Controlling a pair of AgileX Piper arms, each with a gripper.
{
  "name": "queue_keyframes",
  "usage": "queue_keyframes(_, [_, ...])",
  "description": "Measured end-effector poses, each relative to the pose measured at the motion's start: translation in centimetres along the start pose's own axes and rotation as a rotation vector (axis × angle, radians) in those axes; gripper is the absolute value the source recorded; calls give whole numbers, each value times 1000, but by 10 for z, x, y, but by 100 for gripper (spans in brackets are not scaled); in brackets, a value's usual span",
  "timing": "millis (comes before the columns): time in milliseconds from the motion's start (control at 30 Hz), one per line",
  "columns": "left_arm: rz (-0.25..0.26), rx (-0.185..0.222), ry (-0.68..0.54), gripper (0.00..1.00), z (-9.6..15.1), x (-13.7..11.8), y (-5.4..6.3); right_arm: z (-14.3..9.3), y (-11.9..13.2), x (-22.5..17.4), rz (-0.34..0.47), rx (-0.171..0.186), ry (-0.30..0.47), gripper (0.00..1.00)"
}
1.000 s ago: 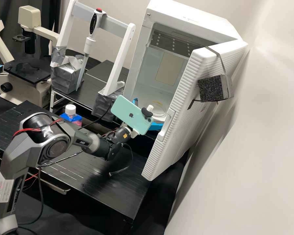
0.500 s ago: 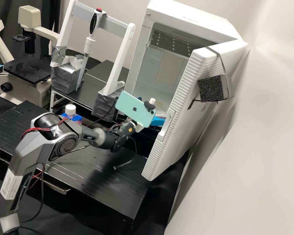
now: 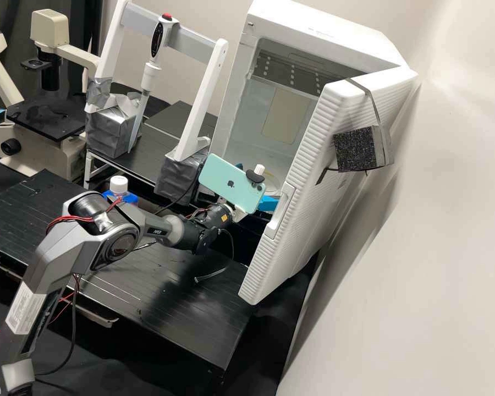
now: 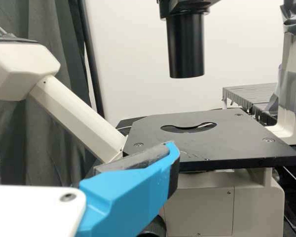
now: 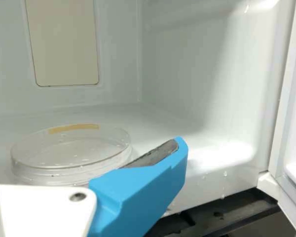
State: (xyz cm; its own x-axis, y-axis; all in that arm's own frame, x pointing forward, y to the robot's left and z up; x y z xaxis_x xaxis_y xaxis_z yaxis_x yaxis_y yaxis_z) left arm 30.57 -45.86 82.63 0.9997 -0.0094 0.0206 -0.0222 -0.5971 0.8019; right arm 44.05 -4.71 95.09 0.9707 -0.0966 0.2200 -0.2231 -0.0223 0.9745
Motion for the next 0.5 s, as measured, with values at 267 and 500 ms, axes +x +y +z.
queue_keyframes(267, [0, 0, 0, 100, 0, 0, 0, 3, -4, 4, -41, 18, -14, 0])
queue_keyframes(500, [0, 0, 0, 100, 0, 0, 0, 2, -7, 4, -76, 7, -3, 0])
